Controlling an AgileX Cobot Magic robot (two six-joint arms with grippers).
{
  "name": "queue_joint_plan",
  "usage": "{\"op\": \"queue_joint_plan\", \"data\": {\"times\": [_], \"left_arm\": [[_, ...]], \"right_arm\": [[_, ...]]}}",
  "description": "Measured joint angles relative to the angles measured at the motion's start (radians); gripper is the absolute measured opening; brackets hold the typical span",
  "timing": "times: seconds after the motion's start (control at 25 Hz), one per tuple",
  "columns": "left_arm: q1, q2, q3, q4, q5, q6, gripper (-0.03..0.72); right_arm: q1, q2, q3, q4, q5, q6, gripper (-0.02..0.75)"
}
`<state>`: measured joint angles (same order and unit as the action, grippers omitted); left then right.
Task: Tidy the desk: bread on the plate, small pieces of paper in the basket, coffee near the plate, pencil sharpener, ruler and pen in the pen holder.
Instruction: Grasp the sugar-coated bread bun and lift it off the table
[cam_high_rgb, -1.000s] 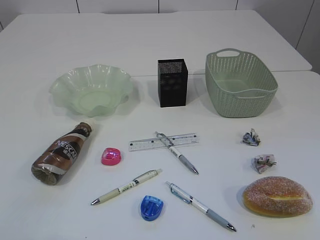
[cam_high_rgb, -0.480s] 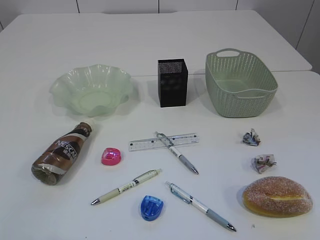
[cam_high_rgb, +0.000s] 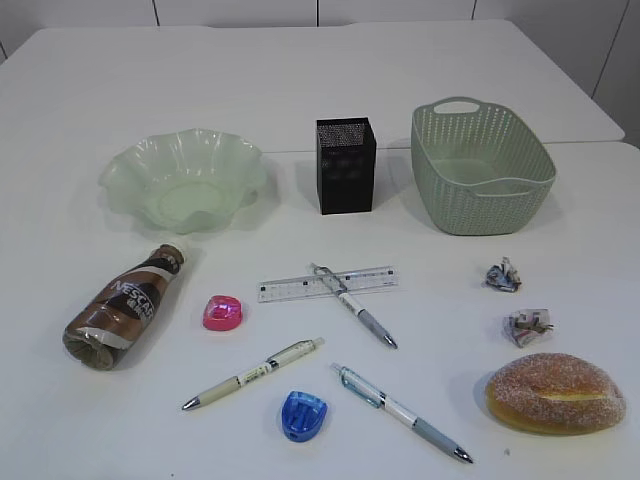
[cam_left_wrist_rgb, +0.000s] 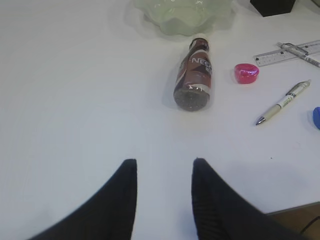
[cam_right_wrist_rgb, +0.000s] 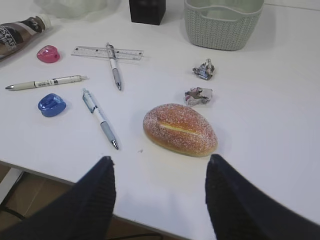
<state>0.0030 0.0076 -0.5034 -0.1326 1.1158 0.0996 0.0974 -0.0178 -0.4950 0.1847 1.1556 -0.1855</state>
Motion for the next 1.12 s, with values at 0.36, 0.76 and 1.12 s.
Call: {"op": "queue_joint_plan", "data": {"times": [0.36, 0.76, 1.12], "left_arm": [[-0.026, 0.002, -0.066, -0.001, -0.043, 0.0, 0.269], [-0.031, 0.002, -0.068, -0.026, -0.098, 0.0, 0.267], [-0.043, 0.101, -0.07, -0.052, -0.081, 0.0, 0.267]], "right_arm": [[0.0, 0.0, -0.035, 0.008, -0.125, 0.015, 0.458], [0.0, 0.0, -0.035, 0.008, -0.152, 0.025, 0.458], [0.0, 0.073, -0.065, -0.009, -0.161, 0.027, 0.458]]}}
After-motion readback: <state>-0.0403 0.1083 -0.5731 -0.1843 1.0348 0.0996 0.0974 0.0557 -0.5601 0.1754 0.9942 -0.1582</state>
